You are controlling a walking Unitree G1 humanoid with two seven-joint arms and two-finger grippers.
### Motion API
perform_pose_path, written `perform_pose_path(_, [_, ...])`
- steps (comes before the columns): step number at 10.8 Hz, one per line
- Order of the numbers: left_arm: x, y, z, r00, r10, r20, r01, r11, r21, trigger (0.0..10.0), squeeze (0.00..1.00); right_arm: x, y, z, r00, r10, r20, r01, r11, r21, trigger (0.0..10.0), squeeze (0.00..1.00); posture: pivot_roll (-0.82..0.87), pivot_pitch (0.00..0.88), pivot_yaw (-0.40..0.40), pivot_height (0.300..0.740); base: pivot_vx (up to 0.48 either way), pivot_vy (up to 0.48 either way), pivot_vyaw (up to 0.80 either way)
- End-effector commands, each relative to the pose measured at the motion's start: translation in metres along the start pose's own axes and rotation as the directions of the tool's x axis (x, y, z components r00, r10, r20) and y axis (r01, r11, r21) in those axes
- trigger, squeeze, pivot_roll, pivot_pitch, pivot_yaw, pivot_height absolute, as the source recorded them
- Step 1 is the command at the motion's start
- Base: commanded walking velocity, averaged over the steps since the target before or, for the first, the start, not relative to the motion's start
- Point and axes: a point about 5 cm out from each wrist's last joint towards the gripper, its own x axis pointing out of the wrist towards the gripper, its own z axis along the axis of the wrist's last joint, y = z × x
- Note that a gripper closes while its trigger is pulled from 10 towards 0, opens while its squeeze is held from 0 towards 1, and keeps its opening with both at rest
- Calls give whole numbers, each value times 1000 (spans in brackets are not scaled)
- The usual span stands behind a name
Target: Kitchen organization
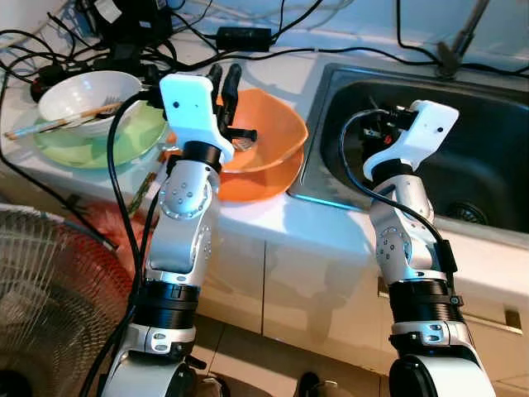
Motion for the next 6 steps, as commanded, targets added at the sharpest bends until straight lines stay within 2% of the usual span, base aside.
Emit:
perform_pose_path(1, [-1, 1, -2, 1000, -1, -9, 1, 1000, 8, 10000, 0, 0, 2, -1, 1000, 10, -4, -10, 1000, 2, 10000, 0, 100, 175, 33, 740, 0, 0, 0])
perform_pose_path(3, [-7, 6, -8, 999, 18, -35, -18, 1000, 19, 10000, 0, -1, 1, -1, 1000, 7, -6, -7, 1000, -2, 10000, 0, 98, 199, 30, 740, 0, 0, 0])
perform_pose_path(6, [-8, 7, -4, 999, 27, -23, -27, 999, 21, 10000, 0, -4, 1, -3, 1000, 13, -16, -13, 1000, -2, 10000, 0, 97, 212, 22, 740, 0, 0, 0])
